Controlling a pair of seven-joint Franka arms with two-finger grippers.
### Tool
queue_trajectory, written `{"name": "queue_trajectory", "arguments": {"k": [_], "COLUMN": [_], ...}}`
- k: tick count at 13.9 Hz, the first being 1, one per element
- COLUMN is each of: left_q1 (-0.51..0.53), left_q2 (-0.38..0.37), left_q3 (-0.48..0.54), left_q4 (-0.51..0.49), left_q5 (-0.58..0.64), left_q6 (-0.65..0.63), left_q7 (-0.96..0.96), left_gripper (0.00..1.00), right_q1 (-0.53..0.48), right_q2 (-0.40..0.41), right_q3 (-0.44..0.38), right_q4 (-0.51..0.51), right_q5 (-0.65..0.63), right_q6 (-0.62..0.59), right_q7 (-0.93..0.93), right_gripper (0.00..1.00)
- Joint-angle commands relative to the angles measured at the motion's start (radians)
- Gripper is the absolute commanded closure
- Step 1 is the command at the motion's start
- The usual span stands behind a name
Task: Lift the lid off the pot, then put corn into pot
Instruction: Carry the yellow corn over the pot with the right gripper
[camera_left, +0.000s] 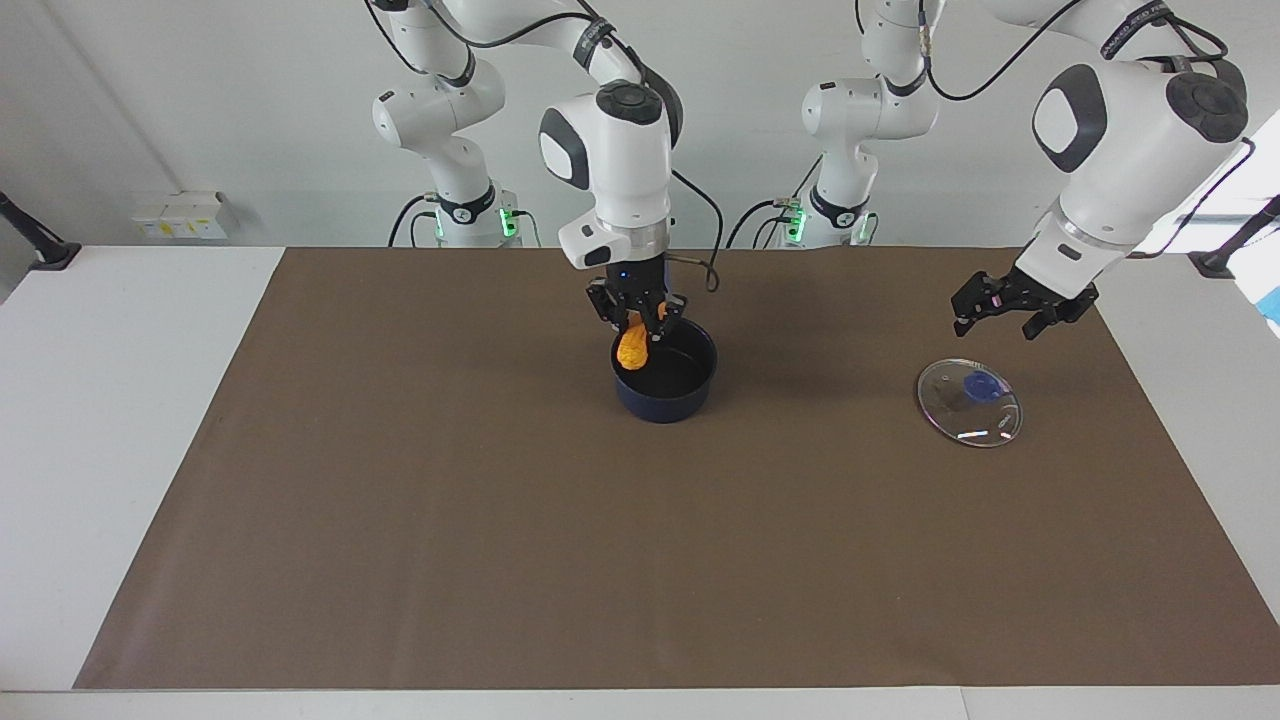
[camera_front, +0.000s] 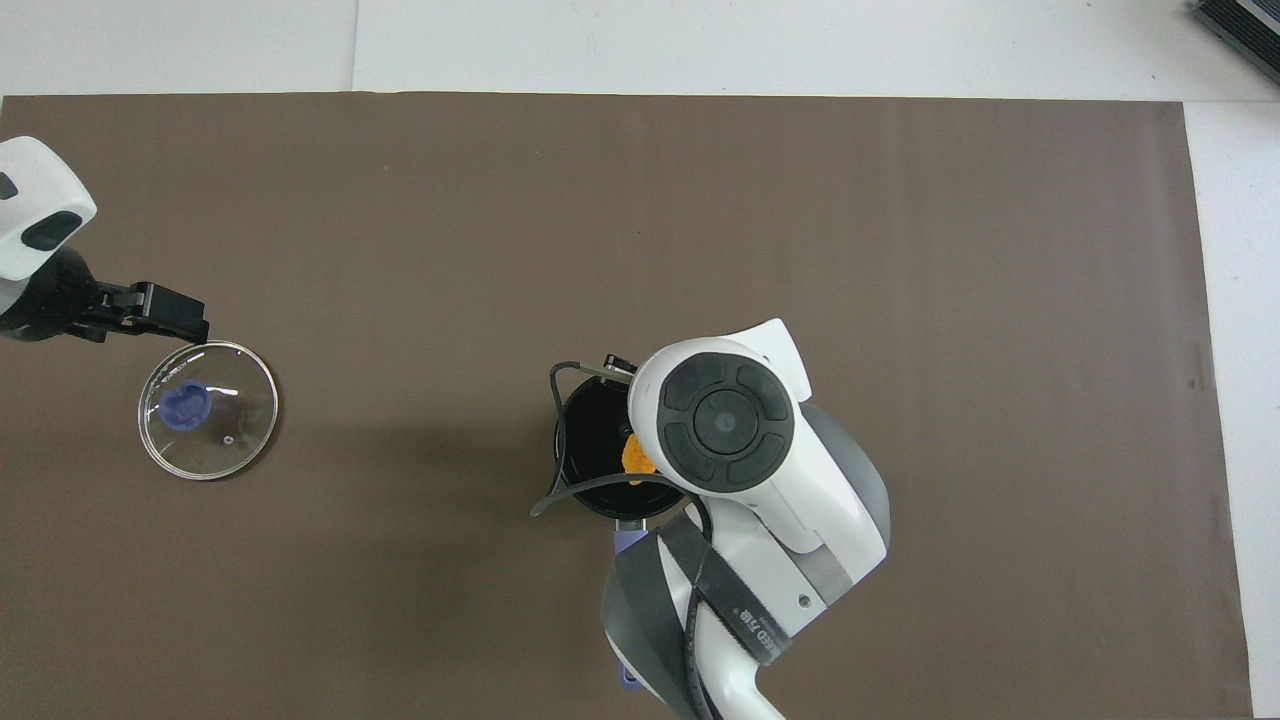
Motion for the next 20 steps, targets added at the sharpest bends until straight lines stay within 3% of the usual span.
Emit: {"name": "queue_trajectory", "arguments": {"k": [1, 8, 15, 17, 19, 20], "left_q1": [-0.012, -0.012, -0.012, -0.012, -0.012, -0.012], "left_q2": [-0.042, -0.051, -0.094, -0.102, -0.108, -0.108], "left_q3": [0.009, 0.009, 0.009, 0.009, 0.009, 0.009], "left_q4": [-0.001, 0.11, 0.076, 0.061, 0.056, 0.056], "left_q5": [0.011, 0.025, 0.021, 0.023, 0.023, 0.023], "left_q6": [-0.042, -0.202, -0.21, -0.21, -0.208, -0.208], "left_q7": [-0.003, -0.001, 0.022, 0.036, 0.036, 0.036], "left_gripper": [0.0, 0.0, 0.0, 0.0, 0.0, 0.0], "right_q1": [0.027, 0.05, 0.05, 0.05, 0.049, 0.049], "right_q2": [0.021, 0.091, 0.117, 0.117, 0.12, 0.121], "right_q3": [0.0, -0.002, -0.002, 0.0, 0.0, 0.0], "right_q4": [-0.03, -0.102, -0.111, -0.113, -0.111, -0.108], "right_q5": [-0.023, -0.023, -0.023, -0.023, -0.023, -0.023], "right_q6": [0.029, 0.16, 0.195, 0.195, 0.203, 0.207], "right_q7": [0.026, 0.026, 0.026, 0.017, 0.017, 0.015], "right_gripper": [1.0, 1.0, 1.0, 0.74, 0.0, 0.0]}}
